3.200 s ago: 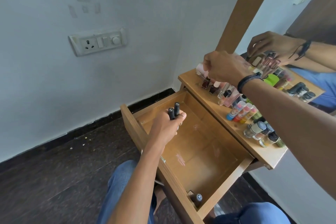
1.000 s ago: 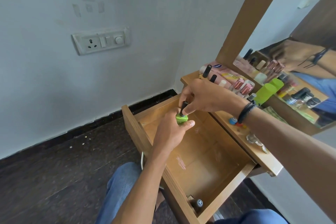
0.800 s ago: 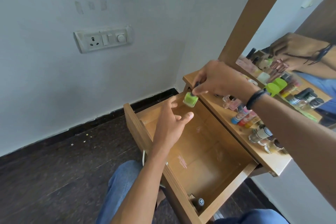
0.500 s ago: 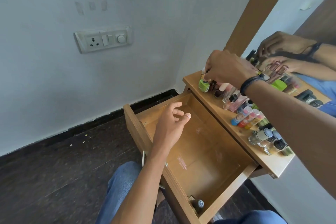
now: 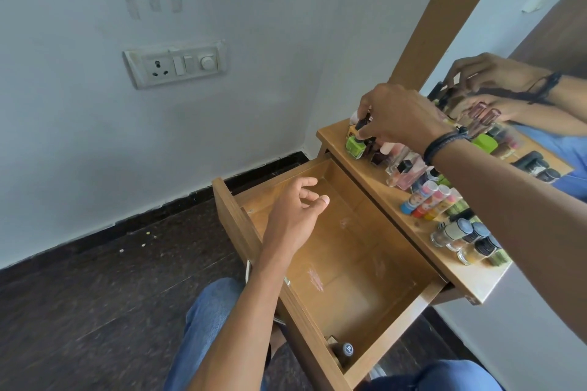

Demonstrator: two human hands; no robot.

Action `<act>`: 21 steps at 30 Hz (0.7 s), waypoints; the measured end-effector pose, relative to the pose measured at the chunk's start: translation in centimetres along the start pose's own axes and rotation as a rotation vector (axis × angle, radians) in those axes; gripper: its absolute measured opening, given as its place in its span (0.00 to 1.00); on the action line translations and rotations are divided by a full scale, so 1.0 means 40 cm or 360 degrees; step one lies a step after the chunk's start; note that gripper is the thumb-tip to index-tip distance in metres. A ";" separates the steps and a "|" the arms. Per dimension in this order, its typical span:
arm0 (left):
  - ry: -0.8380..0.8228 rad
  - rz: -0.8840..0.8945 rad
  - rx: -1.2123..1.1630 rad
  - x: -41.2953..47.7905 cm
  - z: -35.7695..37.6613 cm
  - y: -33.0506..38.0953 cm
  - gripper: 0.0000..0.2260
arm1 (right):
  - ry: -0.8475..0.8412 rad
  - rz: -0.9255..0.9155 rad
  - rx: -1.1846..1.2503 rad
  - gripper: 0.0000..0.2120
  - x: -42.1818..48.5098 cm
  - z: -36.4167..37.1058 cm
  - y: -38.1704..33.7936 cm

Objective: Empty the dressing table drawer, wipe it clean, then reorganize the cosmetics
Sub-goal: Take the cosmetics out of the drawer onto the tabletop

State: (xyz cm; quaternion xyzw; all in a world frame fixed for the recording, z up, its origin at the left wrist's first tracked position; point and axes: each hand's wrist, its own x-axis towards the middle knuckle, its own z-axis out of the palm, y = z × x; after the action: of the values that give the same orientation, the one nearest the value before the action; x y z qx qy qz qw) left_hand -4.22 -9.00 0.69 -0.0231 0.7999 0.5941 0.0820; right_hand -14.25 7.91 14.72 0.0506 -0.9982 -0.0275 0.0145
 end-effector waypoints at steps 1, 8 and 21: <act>0.0000 -0.0003 0.0001 0.000 0.000 -0.001 0.17 | 0.0029 -0.0016 0.0008 0.15 -0.001 -0.001 0.004; -0.0043 -0.0047 -0.0048 -0.004 -0.008 0.001 0.15 | 0.0293 0.0091 0.0327 0.14 -0.134 -0.044 -0.006; -0.0140 -0.0008 0.0179 -0.019 0.000 0.017 0.10 | -0.1269 -0.0203 0.0483 0.16 -0.540 0.218 -0.118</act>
State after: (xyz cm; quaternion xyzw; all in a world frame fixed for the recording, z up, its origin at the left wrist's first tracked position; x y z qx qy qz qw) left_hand -3.56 -8.84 1.45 0.0056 0.8276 0.5484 0.1196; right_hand 7.44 5.90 5.20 0.0992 -0.9133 0.1013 -0.3818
